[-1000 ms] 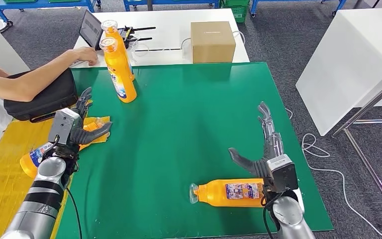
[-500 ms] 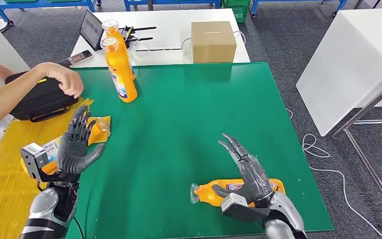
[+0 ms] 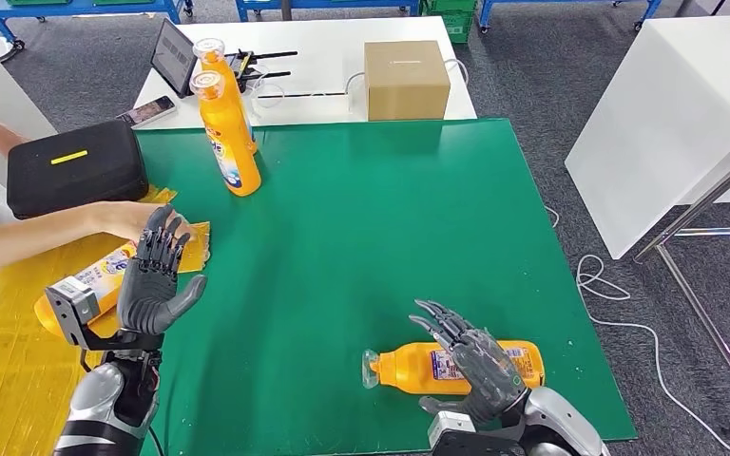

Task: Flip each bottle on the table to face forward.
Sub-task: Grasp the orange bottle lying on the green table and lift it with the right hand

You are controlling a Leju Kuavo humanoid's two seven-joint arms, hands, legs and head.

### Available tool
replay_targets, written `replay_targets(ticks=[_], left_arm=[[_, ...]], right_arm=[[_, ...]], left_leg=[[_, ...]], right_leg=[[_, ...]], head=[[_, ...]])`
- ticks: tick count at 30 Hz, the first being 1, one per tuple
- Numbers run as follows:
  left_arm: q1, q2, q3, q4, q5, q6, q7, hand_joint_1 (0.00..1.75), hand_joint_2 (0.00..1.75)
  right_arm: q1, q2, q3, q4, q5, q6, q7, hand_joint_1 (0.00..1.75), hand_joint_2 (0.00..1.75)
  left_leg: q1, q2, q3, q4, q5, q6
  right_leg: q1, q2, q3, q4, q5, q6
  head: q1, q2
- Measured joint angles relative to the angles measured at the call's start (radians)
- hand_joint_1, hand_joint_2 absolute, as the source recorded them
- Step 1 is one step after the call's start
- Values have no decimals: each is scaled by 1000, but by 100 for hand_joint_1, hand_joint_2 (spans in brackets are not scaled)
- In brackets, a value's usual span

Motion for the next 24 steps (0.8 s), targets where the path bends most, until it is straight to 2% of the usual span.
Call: replay_targets(ticks=[5, 14, 24], left_arm=[[0, -7, 0, 4, -1, 14, 4, 0, 175], [2, -18, 1, 4, -2, 16, 12, 0, 175], [2, -21, 1, 4, -2, 16, 12, 0, 175]], right_arm=[[6, -22, 5, 0, 133, -39, 102, 0, 175], [7, -34, 10, 15, 184, -43, 147, 0, 175], [7, -38, 18, 18, 185, -44, 149, 0, 175]], left_leg=[[0, 0, 0, 0, 0, 0], [0, 0, -1, 0, 0, 0], [0, 0, -1, 0, 0, 0]], right_leg=[[0, 0, 0, 0, 0, 0], [0, 0, 0, 0, 0, 0], [0, 0, 0, 0, 0, 0]], head=[[0, 0], [0, 0], [0, 0]])
